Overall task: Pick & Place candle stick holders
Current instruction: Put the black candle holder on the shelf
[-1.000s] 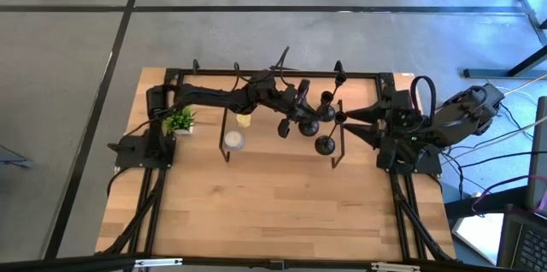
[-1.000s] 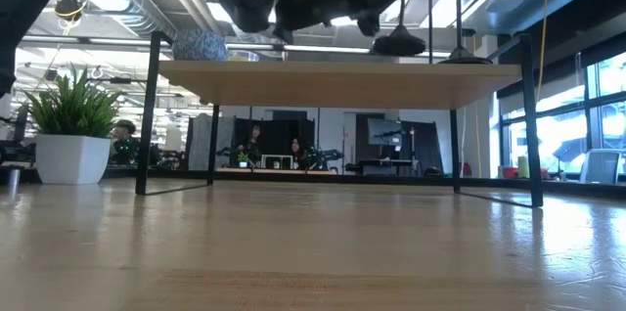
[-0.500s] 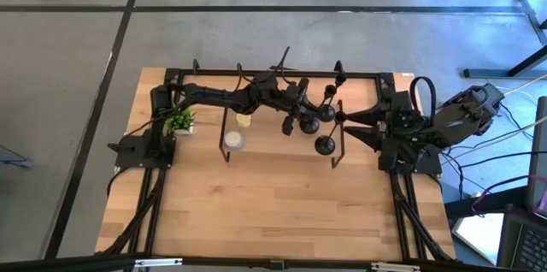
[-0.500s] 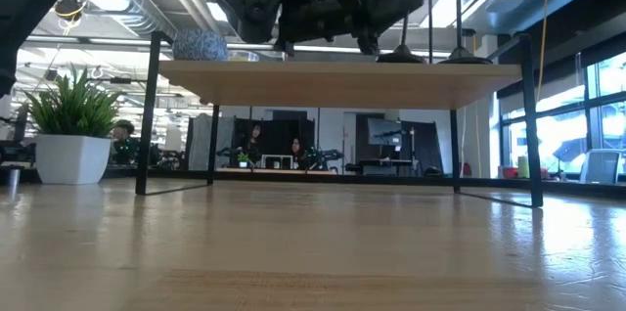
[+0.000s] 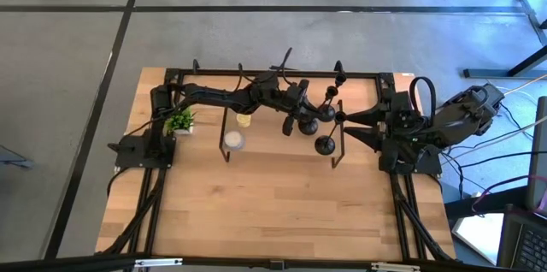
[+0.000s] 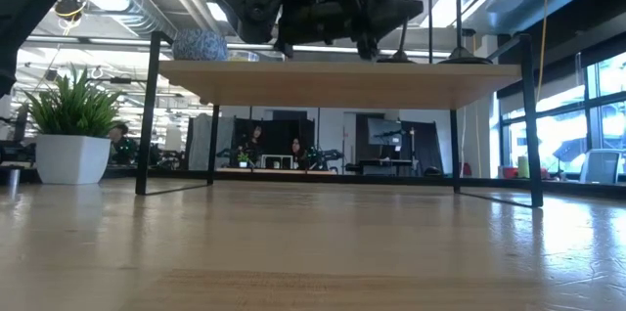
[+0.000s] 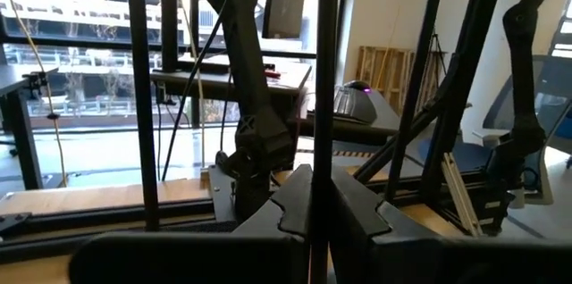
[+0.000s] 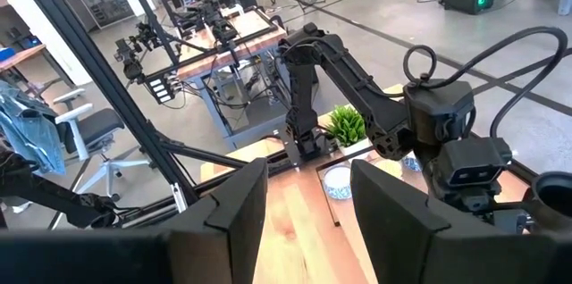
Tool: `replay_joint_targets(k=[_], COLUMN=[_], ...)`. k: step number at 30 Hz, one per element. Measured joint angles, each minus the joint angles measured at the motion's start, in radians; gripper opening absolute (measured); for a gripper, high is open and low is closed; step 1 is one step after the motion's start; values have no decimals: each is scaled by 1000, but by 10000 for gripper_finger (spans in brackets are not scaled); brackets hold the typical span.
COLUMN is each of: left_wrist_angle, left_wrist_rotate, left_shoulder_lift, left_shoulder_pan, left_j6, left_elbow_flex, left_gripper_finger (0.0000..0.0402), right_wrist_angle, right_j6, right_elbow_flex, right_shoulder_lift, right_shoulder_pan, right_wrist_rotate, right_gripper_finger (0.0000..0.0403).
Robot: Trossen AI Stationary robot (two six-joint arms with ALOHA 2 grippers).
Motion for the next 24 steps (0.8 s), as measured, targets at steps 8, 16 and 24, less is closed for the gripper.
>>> replay_joint_targets(k=[8,16,24], left_wrist_angle=[-16,-16,-17], left_wrist_rotate=[1,0,0], left_shoulder_lift=[0,0,0], left_shoulder_pan=[-1,-1,-1], left_j6=[-1,-1,6], left_elbow_flex=[0,0,0], left_gripper_finger=[14,19,26], right_wrist_angle=[0,5,5], right_j6=[0,0,0], right_elbow_flex=[0,0,0], right_shoulder_lift=[0,0,0], right_shoulder_pan=[0,0,0], right_wrist_rotate=[0,0,0], right_gripper_finger=[167,167,167])
